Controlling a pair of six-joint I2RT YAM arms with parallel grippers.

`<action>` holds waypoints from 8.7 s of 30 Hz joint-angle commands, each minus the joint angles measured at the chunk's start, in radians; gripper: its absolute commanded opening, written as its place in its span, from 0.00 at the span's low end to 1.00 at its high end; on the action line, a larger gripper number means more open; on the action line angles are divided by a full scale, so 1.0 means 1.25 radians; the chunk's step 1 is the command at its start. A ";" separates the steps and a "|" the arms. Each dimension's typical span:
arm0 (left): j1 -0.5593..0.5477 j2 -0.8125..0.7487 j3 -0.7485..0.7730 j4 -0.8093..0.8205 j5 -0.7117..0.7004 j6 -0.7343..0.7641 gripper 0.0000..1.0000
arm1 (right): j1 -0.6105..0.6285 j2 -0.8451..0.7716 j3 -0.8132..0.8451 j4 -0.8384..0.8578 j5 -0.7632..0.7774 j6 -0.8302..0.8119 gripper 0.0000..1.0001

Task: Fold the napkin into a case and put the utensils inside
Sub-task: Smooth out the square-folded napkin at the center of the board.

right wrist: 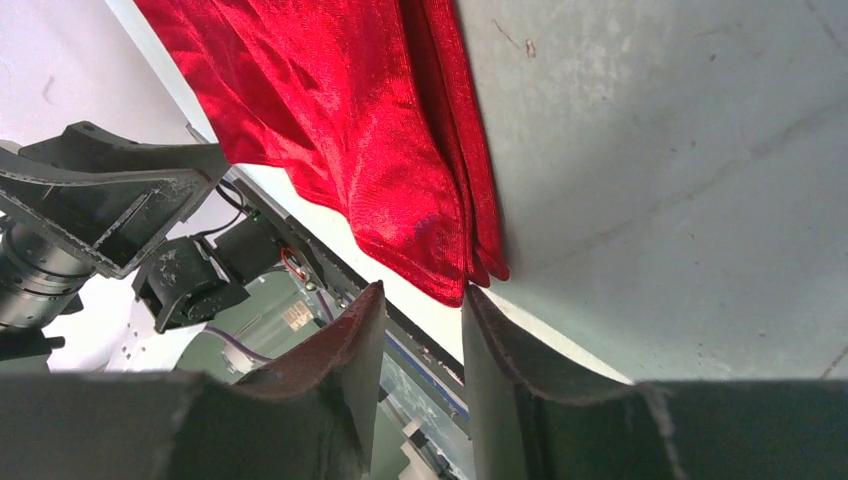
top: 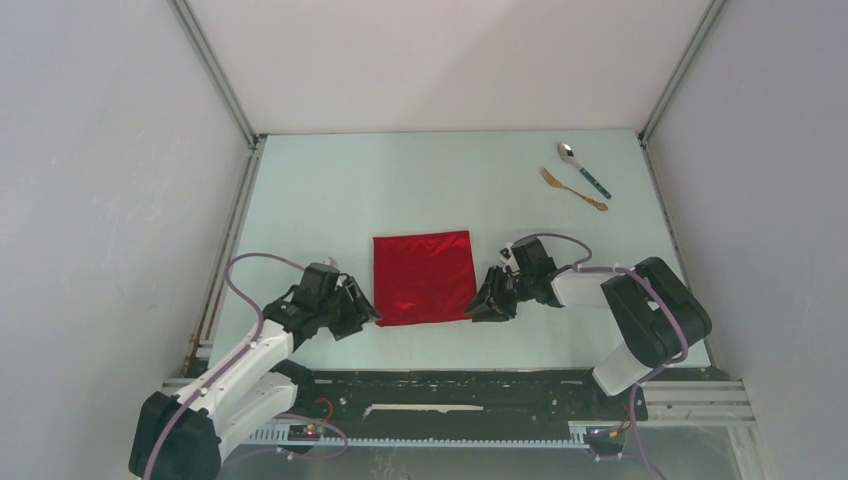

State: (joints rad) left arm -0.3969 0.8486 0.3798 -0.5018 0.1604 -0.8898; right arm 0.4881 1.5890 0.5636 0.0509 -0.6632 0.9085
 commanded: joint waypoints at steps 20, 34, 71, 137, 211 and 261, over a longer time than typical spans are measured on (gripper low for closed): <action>0.002 0.002 0.007 0.030 0.008 0.003 0.62 | 0.007 -0.003 -0.019 0.037 0.007 0.036 0.24; 0.002 0.053 0.019 0.063 0.048 0.022 0.69 | -0.029 -0.046 -0.019 -0.028 0.007 -0.013 0.10; -0.060 0.156 0.009 0.150 0.081 -0.032 0.38 | -0.034 -0.029 -0.018 0.008 -0.011 -0.018 0.00; -0.044 0.100 0.029 0.029 0.019 0.011 0.30 | -0.015 -0.018 0.029 -0.115 0.020 -0.118 0.31; -0.035 0.187 -0.023 0.174 0.019 0.026 0.19 | 0.018 0.642 1.199 -0.127 -0.172 -0.060 0.77; -0.020 0.060 0.052 0.045 0.015 0.021 0.57 | -0.147 0.175 0.405 -0.292 -0.045 -0.360 0.78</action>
State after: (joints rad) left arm -0.4335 0.9222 0.4904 -0.3946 0.2115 -0.8711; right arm 0.2893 1.8912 1.2148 -0.2817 -0.7361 0.5030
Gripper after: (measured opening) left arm 0.571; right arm 0.784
